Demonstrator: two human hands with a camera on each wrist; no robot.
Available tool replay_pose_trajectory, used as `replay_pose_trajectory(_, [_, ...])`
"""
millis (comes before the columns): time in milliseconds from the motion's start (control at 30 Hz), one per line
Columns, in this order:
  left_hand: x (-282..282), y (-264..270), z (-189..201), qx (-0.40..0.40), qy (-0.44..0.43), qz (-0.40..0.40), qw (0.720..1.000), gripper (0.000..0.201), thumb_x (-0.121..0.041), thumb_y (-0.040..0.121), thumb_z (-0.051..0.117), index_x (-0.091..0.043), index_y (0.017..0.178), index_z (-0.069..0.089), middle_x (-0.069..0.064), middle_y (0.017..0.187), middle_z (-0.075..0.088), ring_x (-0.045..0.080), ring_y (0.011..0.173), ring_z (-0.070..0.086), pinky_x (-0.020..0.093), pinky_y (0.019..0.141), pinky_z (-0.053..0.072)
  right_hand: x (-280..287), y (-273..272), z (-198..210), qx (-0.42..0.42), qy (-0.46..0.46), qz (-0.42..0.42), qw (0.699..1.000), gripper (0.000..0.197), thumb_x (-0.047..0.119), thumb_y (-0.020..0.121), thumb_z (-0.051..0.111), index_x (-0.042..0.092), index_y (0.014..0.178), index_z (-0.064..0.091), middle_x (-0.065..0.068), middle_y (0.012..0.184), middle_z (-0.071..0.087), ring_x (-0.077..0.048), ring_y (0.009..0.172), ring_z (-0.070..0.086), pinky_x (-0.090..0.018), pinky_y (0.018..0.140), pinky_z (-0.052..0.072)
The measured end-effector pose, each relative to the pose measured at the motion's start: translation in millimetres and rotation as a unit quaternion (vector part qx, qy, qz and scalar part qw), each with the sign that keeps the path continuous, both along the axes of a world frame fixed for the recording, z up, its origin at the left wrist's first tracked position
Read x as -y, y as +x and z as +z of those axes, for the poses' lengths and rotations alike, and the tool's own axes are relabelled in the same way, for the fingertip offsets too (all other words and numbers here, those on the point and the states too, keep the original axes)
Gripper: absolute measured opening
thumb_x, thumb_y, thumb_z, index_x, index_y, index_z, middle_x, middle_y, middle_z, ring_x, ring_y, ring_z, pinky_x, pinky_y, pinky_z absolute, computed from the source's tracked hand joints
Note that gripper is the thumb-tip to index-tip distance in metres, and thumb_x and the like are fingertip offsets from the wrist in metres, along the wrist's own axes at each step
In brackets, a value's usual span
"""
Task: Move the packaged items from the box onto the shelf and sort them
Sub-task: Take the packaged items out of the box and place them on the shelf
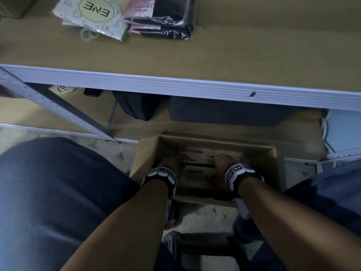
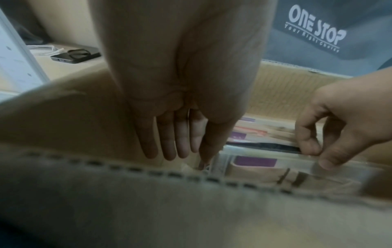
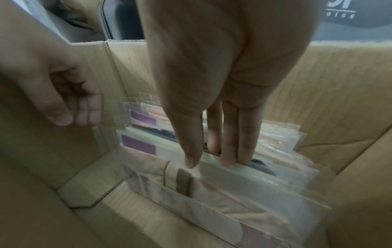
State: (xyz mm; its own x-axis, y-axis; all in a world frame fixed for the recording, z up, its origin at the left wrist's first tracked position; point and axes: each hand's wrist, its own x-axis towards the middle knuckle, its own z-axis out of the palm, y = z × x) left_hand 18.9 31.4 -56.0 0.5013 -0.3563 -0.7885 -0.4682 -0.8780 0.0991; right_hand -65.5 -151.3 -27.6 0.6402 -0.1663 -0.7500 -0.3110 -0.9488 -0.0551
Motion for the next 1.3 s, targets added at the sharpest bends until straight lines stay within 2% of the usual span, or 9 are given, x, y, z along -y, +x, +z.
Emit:
replay_pose_trajectory(100, [4,3,-3,-0.012,0.010,0.024,1.000,0.050,-0.015,0.100,0.043,0.001,0.145,0.030,0.018,0.150,0.035,0.033,0.135,0.038,0.040,0.110,0.034,0,0,-1,-0.009,-0.002,-0.008,1.000,0.031,0.009,0.088,0.055,0.004,0.118,0.057,-0.018,0.126,0.058,-0.032,0.114,0.059,-0.035,0.092,0.046])
replay_pose_trajectory(300, [12,3,8,-0.016,0.021,0.066,0.998,0.037,-0.017,0.096,0.050,-0.002,0.130,0.054,0.015,0.133,0.056,0.029,0.123,0.054,0.032,0.098,0.044,-1,0,-4,0.002,-0.001,0.008,1.000,0.036,0.008,0.091,0.051,0.006,0.127,0.052,-0.017,0.132,0.053,-0.032,0.120,0.054,-0.035,0.096,0.043])
replay_pose_trajectory(433, [4,11,-36,-0.027,0.026,0.052,0.998,0.054,-0.023,0.095,0.049,-0.002,0.143,0.037,0.018,0.148,0.039,0.035,0.132,0.042,0.041,0.109,0.038,-4,0,-2,-0.002,0.002,0.025,1.000,0.037,0.009,0.092,0.051,0.006,0.129,0.051,-0.016,0.131,0.056,-0.030,0.119,0.056,-0.034,0.096,0.044])
replay_pose_trajectory(533, [2,18,-75,-0.023,0.037,0.000,0.999,0.055,-0.027,0.096,0.045,-0.006,0.145,0.034,0.017,0.150,0.035,0.036,0.133,0.041,0.047,0.107,0.039,-3,-1,3,-0.004,0.007,0.033,0.999,0.035,0.005,0.094,0.045,0.004,0.129,0.051,-0.017,0.131,0.055,-0.031,0.119,0.055,-0.034,0.095,0.043])
replay_pose_trajectory(633, [0,10,-17,-0.038,0.050,-0.010,0.998,0.053,-0.020,0.101,0.038,-0.003,0.149,0.021,0.014,0.154,0.025,0.033,0.140,0.029,0.044,0.114,0.029,0,-2,5,0.006,0.013,0.029,0.999,0.039,0.004,0.092,0.046,0.006,0.131,0.051,-0.015,0.131,0.055,-0.029,0.118,0.056,-0.032,0.093,0.044])
replay_pose_trajectory(767, [-11,5,1,-0.043,0.029,-0.021,0.998,0.059,-0.016,0.104,0.031,-0.002,0.151,-0.001,0.012,0.160,-0.001,0.030,0.148,0.006,0.042,0.120,0.013,0,-4,19,0.009,0.009,0.009,1.000,0.036,0.003,0.091,0.048,0.004,0.126,0.054,-0.016,0.128,0.057,-0.029,0.116,0.058,-0.032,0.091,0.045])
replay_pose_trajectory(900, [-11,1,23,-0.027,0.025,-0.081,0.996,0.074,-0.026,0.099,0.043,-0.013,0.152,-0.006,0.006,0.160,-0.011,0.032,0.148,-0.001,0.050,0.118,0.016,2,-6,33,0.034,-0.004,0.011,0.999,0.033,0.008,0.090,0.053,0.002,0.122,0.057,-0.017,0.127,0.059,-0.030,0.118,0.057,-0.032,0.095,0.044])
replay_pose_trajectory(1067, [-12,2,52,-0.046,0.048,-0.049,0.997,0.109,-0.034,0.081,0.071,-0.030,0.150,-0.013,-0.006,0.159,-0.017,0.032,0.148,-0.001,0.057,0.112,0.026,4,-5,59,0.056,-0.019,0.005,0.998,0.028,0.009,0.081,0.065,0.002,0.108,0.065,-0.019,0.117,0.064,-0.033,0.111,0.062,-0.034,0.090,0.049])
replay_pose_trajectory(1300, [-14,-11,88,-0.002,0.001,-0.085,0.996,0.097,-0.021,0.088,0.065,-0.022,0.152,-0.007,0.001,0.160,-0.011,0.028,0.149,-0.001,0.049,0.117,0.022,12,-15,102,0.113,-0.055,-0.039,0.991,0.029,0.007,0.085,0.062,0.004,0.114,0.057,-0.016,0.121,0.054,-0.030,0.108,0.058,-0.033,0.085,0.046])
